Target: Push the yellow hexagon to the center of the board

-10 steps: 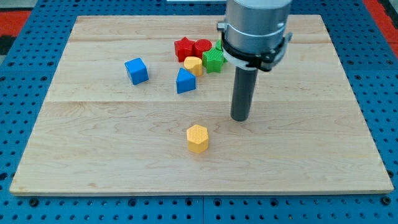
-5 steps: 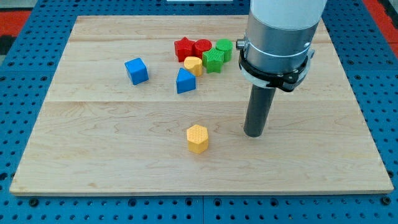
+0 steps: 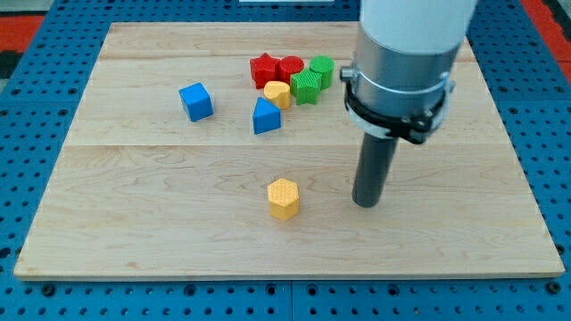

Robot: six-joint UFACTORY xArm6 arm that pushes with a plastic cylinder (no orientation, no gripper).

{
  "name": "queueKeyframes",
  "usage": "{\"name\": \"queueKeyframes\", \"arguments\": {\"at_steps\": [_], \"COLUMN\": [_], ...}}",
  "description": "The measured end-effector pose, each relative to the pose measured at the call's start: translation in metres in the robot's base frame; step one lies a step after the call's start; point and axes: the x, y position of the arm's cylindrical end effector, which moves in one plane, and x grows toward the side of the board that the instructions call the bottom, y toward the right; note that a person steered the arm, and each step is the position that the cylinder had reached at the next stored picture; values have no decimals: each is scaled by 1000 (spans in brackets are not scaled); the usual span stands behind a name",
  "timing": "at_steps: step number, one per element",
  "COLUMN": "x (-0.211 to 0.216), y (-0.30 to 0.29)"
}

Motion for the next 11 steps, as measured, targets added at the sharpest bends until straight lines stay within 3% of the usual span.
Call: {"name": "queueKeyframes", "arguments": {"at_steps": [1,2,4,11], "x": [27,33,16,-83], "y": [-5,-50,-120,-113]}}
